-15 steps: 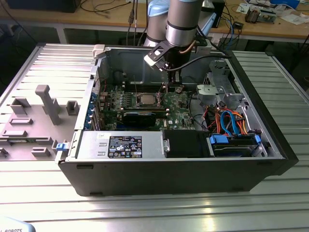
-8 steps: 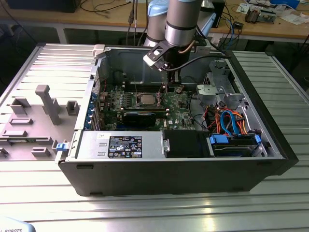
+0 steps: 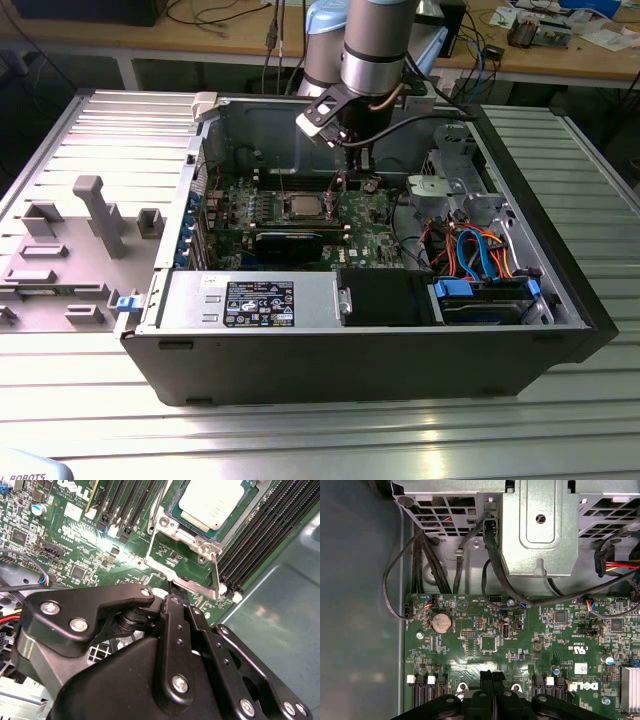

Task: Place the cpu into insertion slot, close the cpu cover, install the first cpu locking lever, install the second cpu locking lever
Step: 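Close the cpu cover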

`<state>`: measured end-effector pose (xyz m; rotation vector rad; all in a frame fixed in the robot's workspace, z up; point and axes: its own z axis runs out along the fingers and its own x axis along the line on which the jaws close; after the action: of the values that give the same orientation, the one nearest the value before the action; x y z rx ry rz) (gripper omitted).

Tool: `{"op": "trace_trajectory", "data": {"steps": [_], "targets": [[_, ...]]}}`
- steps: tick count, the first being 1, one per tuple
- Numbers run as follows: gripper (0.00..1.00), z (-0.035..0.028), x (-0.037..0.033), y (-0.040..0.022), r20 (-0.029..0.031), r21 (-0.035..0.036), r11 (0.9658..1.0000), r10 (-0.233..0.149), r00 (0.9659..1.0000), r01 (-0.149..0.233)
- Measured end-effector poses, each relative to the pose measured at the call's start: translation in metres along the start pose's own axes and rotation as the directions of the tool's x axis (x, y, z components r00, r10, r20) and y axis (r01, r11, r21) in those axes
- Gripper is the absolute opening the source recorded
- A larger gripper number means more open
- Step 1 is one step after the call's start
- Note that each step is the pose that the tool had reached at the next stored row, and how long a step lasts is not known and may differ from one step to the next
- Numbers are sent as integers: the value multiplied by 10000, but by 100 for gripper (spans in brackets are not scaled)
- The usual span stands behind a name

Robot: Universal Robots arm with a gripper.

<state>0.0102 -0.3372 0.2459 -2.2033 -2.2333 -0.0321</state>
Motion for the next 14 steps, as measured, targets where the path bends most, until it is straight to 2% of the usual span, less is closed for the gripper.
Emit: {"op": "trace_trajectory", "data": {"steps": [12, 13, 14], "targets": [[11, 0, 1, -37, 0, 0, 10000, 0, 10000, 0], [11, -1, 1, -50, 0, 0, 10000, -1, 10000, 1], [11, -1, 1, -91, 0, 0, 10000, -1, 10000, 1]]}}
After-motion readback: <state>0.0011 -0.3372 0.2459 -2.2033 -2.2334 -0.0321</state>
